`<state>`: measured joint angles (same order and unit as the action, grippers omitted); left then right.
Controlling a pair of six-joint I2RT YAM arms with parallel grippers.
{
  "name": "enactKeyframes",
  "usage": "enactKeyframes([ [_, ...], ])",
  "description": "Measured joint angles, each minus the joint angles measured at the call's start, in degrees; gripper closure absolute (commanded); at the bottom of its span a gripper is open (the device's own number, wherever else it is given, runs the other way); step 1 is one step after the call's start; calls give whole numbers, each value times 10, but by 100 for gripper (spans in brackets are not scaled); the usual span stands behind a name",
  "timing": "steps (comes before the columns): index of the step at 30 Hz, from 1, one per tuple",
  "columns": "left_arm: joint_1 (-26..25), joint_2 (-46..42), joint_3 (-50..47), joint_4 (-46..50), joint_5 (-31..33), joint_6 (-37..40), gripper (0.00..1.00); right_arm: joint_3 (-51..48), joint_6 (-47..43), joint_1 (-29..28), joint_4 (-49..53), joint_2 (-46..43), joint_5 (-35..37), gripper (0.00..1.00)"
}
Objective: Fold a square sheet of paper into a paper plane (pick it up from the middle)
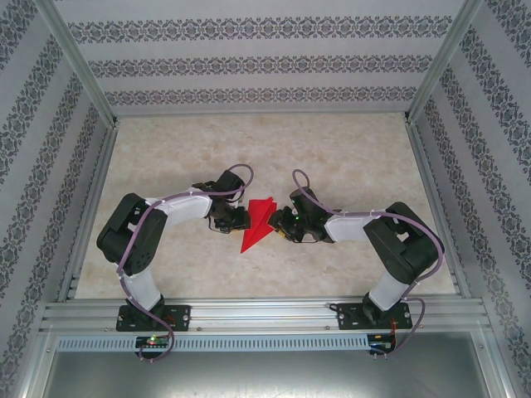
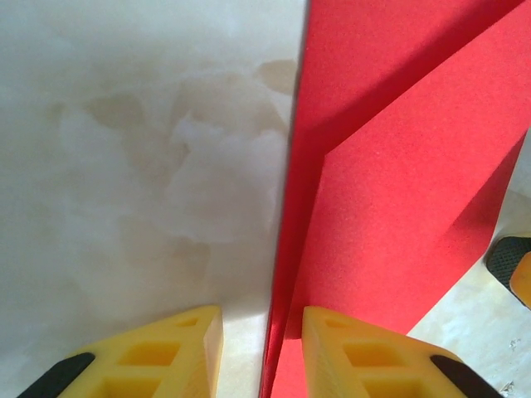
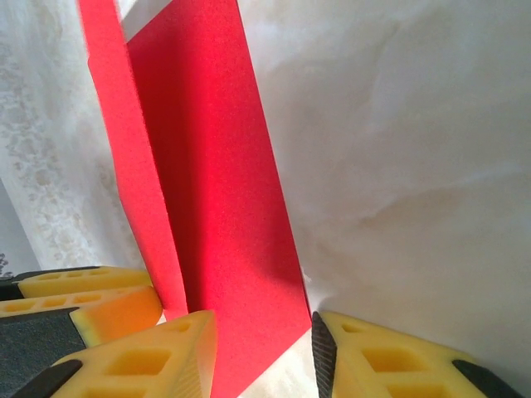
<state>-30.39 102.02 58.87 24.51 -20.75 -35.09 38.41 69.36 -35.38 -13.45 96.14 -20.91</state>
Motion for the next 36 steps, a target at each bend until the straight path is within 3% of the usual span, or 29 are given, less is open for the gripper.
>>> enactKeyframes([
  [15,0,4,6,9,1,0,71,-2,7,-1,-64,19,-10,60],
  [26,0,4,6,10,1,0,71,20,-32,-1,52,-37,30,60],
  [36,0,4,6,9,0,0,69,42,-33,-14,65,6,25,61],
])
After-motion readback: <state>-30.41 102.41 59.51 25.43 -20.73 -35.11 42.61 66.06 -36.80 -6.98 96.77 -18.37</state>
